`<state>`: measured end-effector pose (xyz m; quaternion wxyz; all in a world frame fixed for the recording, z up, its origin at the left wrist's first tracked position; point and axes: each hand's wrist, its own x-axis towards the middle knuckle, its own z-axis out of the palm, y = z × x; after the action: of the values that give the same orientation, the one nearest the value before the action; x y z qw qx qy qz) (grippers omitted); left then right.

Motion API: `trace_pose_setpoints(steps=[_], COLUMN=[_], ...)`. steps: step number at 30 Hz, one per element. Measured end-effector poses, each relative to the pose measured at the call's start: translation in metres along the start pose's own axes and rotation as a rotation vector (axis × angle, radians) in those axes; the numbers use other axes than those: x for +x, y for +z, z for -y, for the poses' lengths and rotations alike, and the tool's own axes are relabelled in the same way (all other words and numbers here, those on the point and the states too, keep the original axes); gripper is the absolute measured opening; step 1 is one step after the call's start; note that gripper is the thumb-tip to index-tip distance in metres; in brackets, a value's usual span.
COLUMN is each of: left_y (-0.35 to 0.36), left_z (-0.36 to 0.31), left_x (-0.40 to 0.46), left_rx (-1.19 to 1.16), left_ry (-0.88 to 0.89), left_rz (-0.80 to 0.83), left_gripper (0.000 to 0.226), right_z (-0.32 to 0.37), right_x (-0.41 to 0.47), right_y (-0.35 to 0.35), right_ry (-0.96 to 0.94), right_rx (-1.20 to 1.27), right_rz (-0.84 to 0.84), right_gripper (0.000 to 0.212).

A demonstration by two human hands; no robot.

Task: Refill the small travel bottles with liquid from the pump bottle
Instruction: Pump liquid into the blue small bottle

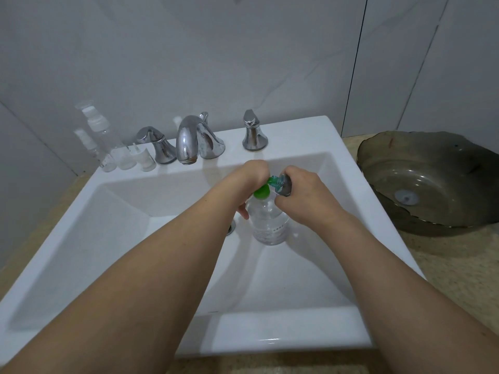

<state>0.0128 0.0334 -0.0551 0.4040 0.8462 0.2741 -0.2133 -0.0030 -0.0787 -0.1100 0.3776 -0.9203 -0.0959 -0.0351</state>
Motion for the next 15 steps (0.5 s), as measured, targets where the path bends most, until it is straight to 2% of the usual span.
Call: trace_pose_setpoints(steps=[3, 9, 15], left_y=[-0.005, -0.02, -0.016], left_z=[0.0, -0.008, -0.008], left_x=[0.005, 0.01, 0.012], left_rx=[0.015, 0.023, 0.051], left_ry=[-0.001, -0.012, 0.001], left_rz=[0.02, 0.202, 0.152], left_gripper=[0.03, 0.056, 0.05], right_z=[0.001, 0.004, 0.005], right_x=[0.0, -0.001, -0.002], right_y=[-0.001, -0.004, -0.005], right_ry=[-0.006, -0.046, -0.034], right_rx=[0.006, 0.058, 0.056], right_rz=[-0.003, -0.077, -0.067], right_gripper=[0.015, 0.015, 0.015])
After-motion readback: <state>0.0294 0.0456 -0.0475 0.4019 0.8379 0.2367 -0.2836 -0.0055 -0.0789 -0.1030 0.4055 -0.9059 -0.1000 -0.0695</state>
